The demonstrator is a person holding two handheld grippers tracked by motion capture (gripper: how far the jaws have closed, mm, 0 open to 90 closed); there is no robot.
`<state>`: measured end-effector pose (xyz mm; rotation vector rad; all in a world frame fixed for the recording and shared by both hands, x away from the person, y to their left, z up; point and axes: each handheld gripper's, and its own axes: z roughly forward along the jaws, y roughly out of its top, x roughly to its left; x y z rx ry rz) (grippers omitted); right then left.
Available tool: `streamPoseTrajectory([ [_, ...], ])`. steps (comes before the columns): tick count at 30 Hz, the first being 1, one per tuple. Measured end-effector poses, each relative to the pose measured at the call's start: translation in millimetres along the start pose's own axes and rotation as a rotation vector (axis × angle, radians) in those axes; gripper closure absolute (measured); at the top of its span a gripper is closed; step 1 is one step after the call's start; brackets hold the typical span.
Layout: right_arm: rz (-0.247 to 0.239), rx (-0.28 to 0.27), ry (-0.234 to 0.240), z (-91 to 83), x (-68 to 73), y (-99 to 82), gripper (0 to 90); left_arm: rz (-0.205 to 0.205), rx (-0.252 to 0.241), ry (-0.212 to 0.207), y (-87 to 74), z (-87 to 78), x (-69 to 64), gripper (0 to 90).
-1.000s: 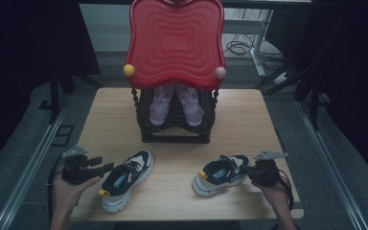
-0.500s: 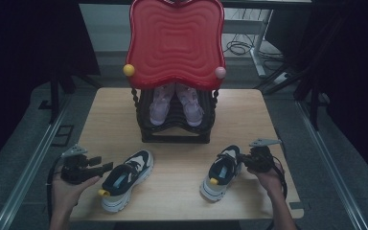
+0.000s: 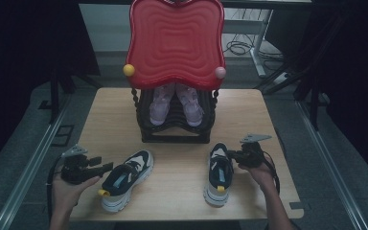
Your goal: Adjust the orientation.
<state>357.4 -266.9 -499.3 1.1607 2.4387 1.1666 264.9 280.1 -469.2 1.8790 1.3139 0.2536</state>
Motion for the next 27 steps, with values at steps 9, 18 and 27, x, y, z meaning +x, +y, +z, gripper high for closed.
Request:
streamPoseTrajectory([
  [9, -0.032, -0.019, 0.095, 14.2, 10.8, 5.3, 89.6, 0.001, 0.003, -0.001, -0.3, 0.2, 0.3, 38.5],
  [18, -0.038, -0.033, 0.178, 22.7, 16.1, 6.8, 89.6, 0.004, 0.008, -0.002, -0.3, 1.4, -0.3, 38.5],
  [27, -0.036, -0.042, 0.178, 23.9, 17.1, 7.7, 89.5, 0.006, 0.007, -0.002, -0.4, 1.1, -0.3, 38.4],
])
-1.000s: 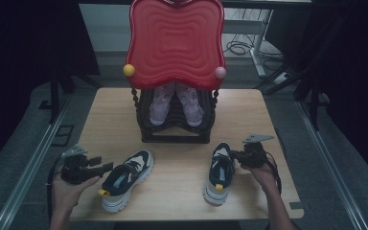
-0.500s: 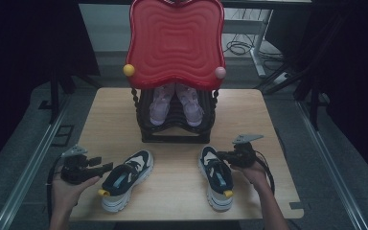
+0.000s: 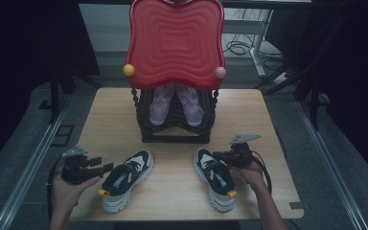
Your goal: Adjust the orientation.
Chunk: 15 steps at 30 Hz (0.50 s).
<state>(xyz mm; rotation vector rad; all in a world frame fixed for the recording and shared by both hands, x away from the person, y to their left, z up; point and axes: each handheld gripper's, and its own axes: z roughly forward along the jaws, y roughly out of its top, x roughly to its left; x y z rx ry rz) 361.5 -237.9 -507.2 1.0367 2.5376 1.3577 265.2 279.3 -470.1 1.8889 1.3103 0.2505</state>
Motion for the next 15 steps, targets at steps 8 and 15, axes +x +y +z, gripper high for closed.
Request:
streamPoseTrajectory([
  [8, 0.007, -0.076, -0.078, -18.4, -0.7, 2.1, 89.5, 0.0, -0.002, 0.002, -0.2, -1.1, 0.8, 38.4],
  [15, 0.011, -0.122, -0.116, -46.9, 7.6, -0.1, 89.3, 0.008, -0.002, -0.002, 0.5, -1.1, -1.8, 38.5],
])
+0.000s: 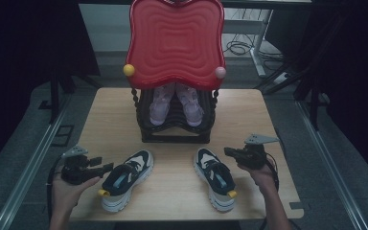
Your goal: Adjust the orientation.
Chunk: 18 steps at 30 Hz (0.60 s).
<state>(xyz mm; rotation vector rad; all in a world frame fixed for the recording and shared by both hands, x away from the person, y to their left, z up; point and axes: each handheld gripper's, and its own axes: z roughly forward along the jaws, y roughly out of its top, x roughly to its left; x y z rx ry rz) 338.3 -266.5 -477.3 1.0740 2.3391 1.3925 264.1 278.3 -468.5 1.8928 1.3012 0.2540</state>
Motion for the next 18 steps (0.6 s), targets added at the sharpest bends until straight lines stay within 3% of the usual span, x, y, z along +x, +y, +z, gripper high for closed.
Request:
streamPoseTrajectory([
  [13, -0.01, -0.017, -0.021, -32.3, 11.8, -14.5, 86.4, 0.01, -0.015, 0.0, 1.1, -6.9, -1.9, 38.3],
  [18, -0.025, -0.024, 0.0, -39.0, 15.0, -16.4, 74.2, 0.014, -0.022, 0.002, 1.3, -10.0, -2.9, 38.2],
])
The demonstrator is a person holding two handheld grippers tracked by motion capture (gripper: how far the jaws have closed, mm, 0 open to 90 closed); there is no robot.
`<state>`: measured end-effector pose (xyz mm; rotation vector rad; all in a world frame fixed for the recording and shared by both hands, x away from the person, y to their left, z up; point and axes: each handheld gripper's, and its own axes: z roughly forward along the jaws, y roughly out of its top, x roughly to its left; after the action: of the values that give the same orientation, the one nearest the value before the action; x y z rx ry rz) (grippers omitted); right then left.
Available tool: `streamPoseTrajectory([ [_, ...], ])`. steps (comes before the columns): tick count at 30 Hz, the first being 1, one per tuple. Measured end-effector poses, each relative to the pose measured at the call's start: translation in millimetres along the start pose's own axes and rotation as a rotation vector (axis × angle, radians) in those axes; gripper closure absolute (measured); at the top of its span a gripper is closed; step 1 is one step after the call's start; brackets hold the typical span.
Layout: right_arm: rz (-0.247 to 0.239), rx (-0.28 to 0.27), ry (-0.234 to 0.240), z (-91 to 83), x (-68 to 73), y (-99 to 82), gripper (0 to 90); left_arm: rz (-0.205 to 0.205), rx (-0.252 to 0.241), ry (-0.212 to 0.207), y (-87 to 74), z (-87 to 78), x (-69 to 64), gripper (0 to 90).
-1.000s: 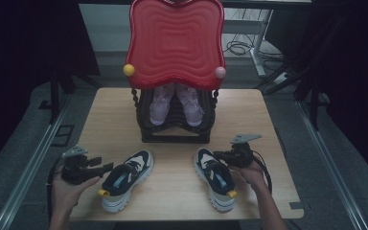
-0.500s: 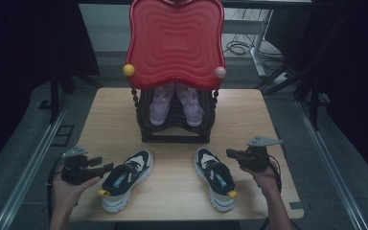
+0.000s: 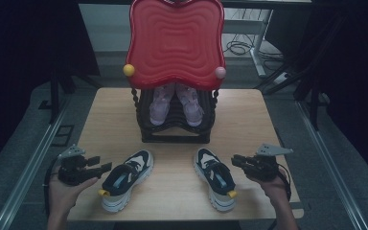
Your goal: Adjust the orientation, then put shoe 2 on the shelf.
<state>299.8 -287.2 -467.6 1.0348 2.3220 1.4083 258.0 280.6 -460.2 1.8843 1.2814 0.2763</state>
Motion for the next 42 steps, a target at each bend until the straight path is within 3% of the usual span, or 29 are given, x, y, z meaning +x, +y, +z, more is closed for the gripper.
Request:
streamPoseTrajectory([
  [7, 0.002, -0.014, 0.013, -6.3, 9.9, 1.7, 59.2, 0.01, 0.003, -0.004, -0.2, -1.4, -3.4, 38.1],
  [14, 0.004, -0.003, 0.016, -11.0, 19.3, 0.2, 53.8, 0.019, -0.01, -0.021, 1.6, -5.8, -7.2, 38.0],
  [21, 0.014, 0.01, 0.011, -14.3, 26.1, -1.8, 52.6, 0.035, -0.007, -0.032, 2.1, -6.8, -11.4, 38.0],
  [35, 0.011, 0.049, 0.009, -5.4, 30.3, -3.9, 52.1, 0.082, 0.092, -0.069, 0.7, 15.7, -16.6, 43.2],
  [42, -0.002, 0.08, 0.003, 2.3, 32.1, -4.6, 52.1, 0.081, 0.108, -0.041, -1.5, 26.1, -16.4, 47.4],
])
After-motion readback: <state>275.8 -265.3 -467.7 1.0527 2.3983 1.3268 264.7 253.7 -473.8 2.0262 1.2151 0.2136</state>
